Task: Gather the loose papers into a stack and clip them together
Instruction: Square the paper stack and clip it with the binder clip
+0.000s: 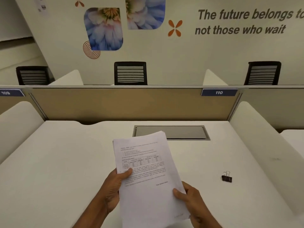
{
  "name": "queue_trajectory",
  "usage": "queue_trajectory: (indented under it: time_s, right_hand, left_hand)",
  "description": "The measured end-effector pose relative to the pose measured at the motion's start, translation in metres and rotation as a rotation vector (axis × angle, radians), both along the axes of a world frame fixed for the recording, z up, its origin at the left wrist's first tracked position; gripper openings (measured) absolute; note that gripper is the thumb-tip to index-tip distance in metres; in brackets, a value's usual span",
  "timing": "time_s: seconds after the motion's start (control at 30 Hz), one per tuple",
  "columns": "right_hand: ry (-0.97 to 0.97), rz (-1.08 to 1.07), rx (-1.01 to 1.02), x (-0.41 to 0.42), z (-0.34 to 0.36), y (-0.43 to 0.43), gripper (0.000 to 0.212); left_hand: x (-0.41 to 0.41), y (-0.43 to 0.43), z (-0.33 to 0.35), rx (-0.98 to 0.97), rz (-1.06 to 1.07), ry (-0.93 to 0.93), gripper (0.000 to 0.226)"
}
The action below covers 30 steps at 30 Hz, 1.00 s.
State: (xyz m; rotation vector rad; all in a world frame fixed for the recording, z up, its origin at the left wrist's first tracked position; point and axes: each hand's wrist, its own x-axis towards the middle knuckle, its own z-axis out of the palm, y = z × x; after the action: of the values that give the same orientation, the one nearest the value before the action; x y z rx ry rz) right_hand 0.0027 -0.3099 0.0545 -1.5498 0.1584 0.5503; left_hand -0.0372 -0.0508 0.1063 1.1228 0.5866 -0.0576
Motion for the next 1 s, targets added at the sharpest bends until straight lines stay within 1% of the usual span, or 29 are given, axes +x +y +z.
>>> queue_trajectory:
  time_s: [0.07, 0.1, 0.13, 0.23, 0.3, 0.37, 0.43, 0.5, 0.63, 0.67, 0.73, 0.87, 1.0]
  right_hand:
    - [0.005, 0.031, -0.037, 0.013, -0.008, -0.028, 0.029]
    - [-0.024, -0.001, -0.074, 0.022, -0.011, -0.046, 0.025]
    - [-0.085, -0.078, -0.153, 0.035, -0.017, -0.068, 0.022]
    - [-0.327, -0.326, -0.524, 0.081, -0.034, -0.135, 0.022]
    - [-0.359, -0.366, -0.612, 0.106, -0.049, -0.169, 0.028]
    - [-0.309, -0.295, -0.619, 0.124, -0.065, -0.190, 0.033]
    - [-0.273, -0.205, -0.621, 0.136, -0.080, -0.200, 0.031]
    - [-0.279, -0.159, -0.641, 0.143, -0.090, -0.203, 0.027]
    - [-0.298, -0.177, -0.619, 0.152, -0.096, -0.204, 0.008]
    - [-0.290, -0.183, -0.610, 0.153, -0.096, -0.204, 0.006]
    - [-0.273, -0.199, -0.581, 0.153, -0.095, -0.205, 0.007]
    - [-0.253, -0.243, -0.515, 0.148, -0.090, -0.208, 0.003]
    - [-0.233, -0.199, -0.465, 0.139, -0.082, -0.205, 0.007]
  left_hand:
    - [0.005, -0.018, -0.004, 0.043, 0.002, 0.035, 0.035]
    - [0.008, -0.025, -0.005, 0.065, -0.007, 0.049, 0.035]
    - [0.011, -0.031, -0.005, 0.091, -0.023, 0.063, 0.035]
    - [0.019, -0.041, -0.001, 0.170, -0.098, 0.089, 0.032]
    - [0.022, -0.042, 0.002, 0.211, -0.167, 0.100, 0.033]
    - [0.025, -0.043, 0.005, 0.232, -0.228, 0.112, 0.035]
    - [0.029, -0.044, 0.006, 0.240, -0.262, 0.125, 0.035]
    - [0.033, -0.046, 0.008, 0.251, -0.278, 0.138, 0.035]
    - [0.041, -0.048, 0.009, 0.263, -0.297, 0.154, 0.035]
    - [0.042, -0.049, 0.009, 0.267, -0.298, 0.157, 0.034]
    - [0.045, -0.050, 0.010, 0.278, -0.299, 0.156, 0.033]
    - [0.050, -0.050, 0.010, 0.299, -0.313, 0.156, 0.034]
    - [0.055, -0.046, 0.012, 0.323, -0.345, 0.163, 0.036]
